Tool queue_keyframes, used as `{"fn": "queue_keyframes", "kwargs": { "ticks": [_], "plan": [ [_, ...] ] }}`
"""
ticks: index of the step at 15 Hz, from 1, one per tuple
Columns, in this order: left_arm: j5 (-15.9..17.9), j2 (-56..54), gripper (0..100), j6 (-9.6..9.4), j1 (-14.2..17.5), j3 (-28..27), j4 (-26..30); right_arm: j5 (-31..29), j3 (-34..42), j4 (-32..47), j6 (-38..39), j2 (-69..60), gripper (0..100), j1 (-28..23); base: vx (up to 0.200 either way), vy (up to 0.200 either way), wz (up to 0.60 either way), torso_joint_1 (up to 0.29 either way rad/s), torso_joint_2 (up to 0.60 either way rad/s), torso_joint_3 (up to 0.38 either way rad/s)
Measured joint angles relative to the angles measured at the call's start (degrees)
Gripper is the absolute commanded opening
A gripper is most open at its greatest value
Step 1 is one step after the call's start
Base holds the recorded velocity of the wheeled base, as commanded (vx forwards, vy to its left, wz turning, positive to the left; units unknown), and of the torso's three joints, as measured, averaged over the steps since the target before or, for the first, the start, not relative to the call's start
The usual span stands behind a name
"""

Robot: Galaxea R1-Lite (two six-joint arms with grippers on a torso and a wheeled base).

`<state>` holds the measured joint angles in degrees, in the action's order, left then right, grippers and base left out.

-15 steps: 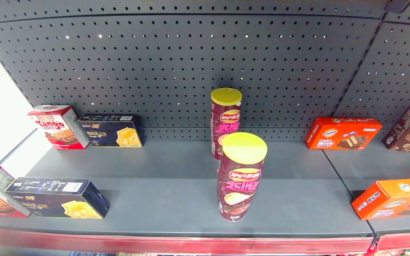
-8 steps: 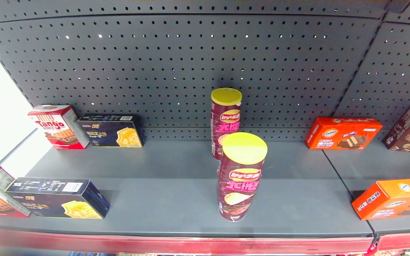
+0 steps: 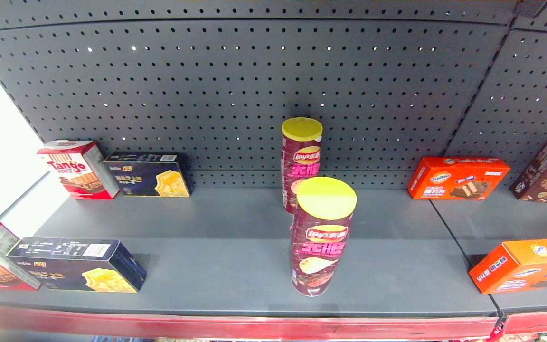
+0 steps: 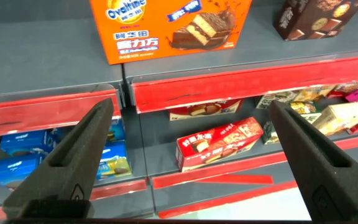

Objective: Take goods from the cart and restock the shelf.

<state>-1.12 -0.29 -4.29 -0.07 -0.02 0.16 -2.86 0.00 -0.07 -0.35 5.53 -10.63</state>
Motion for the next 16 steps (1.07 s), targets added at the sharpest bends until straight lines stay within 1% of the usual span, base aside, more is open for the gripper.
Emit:
{"fn": "queue_keyframes", "kwargs": {
  "ticks": [5,10,11,13,15,16],
  "plan": [
    [-0.51,0.00,100,0.00,-0.02,0.02,0.00,0.84,-0.07,0.07,-0.38,0.06,100,0.38,0.000,0.000,0.00,0.000,0.00,0.000],
    [0.74,0.02,100,0.06,0.00,0.02,0.02,2.18,-0.38,-0.06,-2.10,0.57,100,5.32,0.000,0.000,0.00,0.000,0.00,0.000],
    [0.91,0.02,100,0.06,-0.02,0.02,0.00,2.22,-2.01,-0.11,-1.26,1.18,100,5.75,0.000,0.000,0.00,0.000,0.00,0.000],
    [2.05,0.05,100,0.06,-0.02,0.02,0.00,2.51,-9.01,-0.71,0.76,5.53,100,6.52,0.000,0.000,0.00,0.000,0.00,0.000],
    [2.34,0.07,100,0.02,-0.06,0.02,0.00,3.55,-17.75,-1.87,0.78,15.13,100,8.68,0.000,0.000,0.00,0.000,0.00,0.000],
    [2.45,0.07,100,0.00,-0.11,0.02,0.00,4.14,-21.47,-2.41,-0.09,21.36,100,11.34,0.000,0.000,0.00,0.000,0.00,0.000]
  ]
}}
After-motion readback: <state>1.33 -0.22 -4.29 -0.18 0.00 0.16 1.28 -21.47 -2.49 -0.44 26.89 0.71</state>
